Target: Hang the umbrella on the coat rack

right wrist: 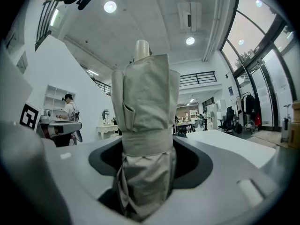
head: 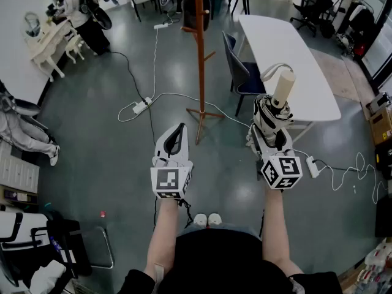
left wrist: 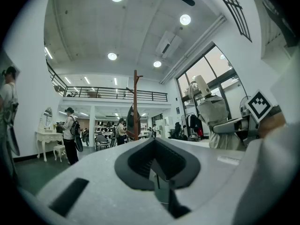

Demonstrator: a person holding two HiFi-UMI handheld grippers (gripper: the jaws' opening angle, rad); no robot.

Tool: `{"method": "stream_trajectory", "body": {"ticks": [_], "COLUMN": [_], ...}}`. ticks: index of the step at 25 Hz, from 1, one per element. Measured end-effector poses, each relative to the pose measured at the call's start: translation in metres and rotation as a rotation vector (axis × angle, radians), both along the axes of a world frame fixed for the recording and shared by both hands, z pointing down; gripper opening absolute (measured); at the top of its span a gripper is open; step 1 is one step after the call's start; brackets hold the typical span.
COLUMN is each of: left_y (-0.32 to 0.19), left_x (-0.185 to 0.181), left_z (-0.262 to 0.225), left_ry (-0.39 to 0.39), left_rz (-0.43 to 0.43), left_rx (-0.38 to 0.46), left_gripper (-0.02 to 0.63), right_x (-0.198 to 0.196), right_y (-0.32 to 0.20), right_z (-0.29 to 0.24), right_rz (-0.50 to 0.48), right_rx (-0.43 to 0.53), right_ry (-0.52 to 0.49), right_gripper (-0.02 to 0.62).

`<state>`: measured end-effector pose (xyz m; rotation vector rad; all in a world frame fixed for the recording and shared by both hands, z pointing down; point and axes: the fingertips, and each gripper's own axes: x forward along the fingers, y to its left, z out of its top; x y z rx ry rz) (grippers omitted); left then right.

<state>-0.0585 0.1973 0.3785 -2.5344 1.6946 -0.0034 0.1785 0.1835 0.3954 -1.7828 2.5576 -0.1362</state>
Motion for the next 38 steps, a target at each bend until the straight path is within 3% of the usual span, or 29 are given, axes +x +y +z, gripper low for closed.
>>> {"method": "stream_trajectory", "body": {"ticks": [19, 27, 38], "left_y": [0.003, 0.001, -0.01], "left_x": [-0.001, -0.016, -0.045], "left_z": [0.002, 0.008, 0.013], "left_ry": [-0.003, -0.003, -0.004], "left_rz": [0.004, 0.008, 0.016], "left_rx": [-0.009, -0.014, -0.016], "left_gripper": [0.006, 0.006, 0.006], "right_x": [-0.006, -0.014, -0.024], "right_y": [0.006, -0.001, -0.007], "right_z": [-0.005, -0.007, 0.011], "right_rz": [-0.056, -0.14, -0.072], "right_rx": [0.009, -0.004, -0.041], "right_ry": [-0.055, 0.039, -0.001], "right_gripper": [0.305, 0.307, 0.307]}}
